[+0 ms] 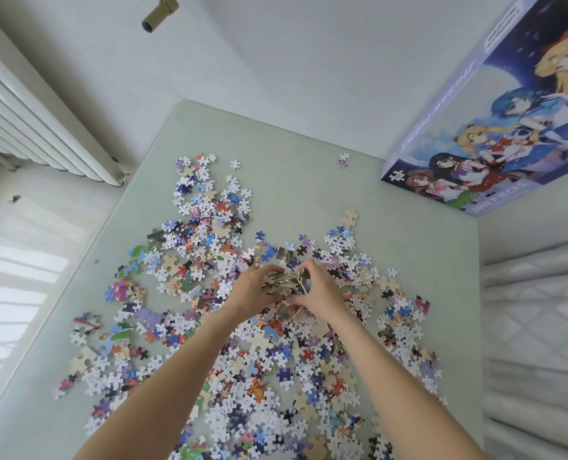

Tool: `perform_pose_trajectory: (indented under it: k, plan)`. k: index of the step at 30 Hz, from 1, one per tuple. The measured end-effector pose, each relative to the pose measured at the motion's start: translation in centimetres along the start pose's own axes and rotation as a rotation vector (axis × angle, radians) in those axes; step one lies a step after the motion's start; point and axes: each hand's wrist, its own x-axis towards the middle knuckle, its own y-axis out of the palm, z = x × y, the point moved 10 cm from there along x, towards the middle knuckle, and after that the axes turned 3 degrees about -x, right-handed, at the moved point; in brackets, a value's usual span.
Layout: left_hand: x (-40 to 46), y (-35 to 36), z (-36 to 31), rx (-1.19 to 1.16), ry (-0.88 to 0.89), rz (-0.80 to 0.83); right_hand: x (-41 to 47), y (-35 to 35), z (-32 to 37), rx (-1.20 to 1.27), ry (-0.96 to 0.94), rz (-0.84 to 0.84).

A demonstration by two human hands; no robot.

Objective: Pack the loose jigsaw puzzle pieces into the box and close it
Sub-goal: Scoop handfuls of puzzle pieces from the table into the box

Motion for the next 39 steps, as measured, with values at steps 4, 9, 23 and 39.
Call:
perform_pose_trajectory:
  k: [4,9,23,39]
  plan:
    - [0.1,0.0,-0.3,0.065,0.036,0.028,0.0,-0.2,0.1,0.018,-0.013,-0.009]
    - [-0.3,-0.3,-0.9,0.119,0.084,-0.014,-0.2,-0.5,-0.1,0.063,0.012,-0.080]
    - [-2.2,-4.0,-4.7,0.043,0.189,-0.155,-4.4,-6.5,-1.2,0.224,-0.064,-0.235]
    - [4.3,-8.9,-31.8,-0.287,0.620,-0.095,-10.0,-35.8,0.4,0.176,-0.285,-0.558]
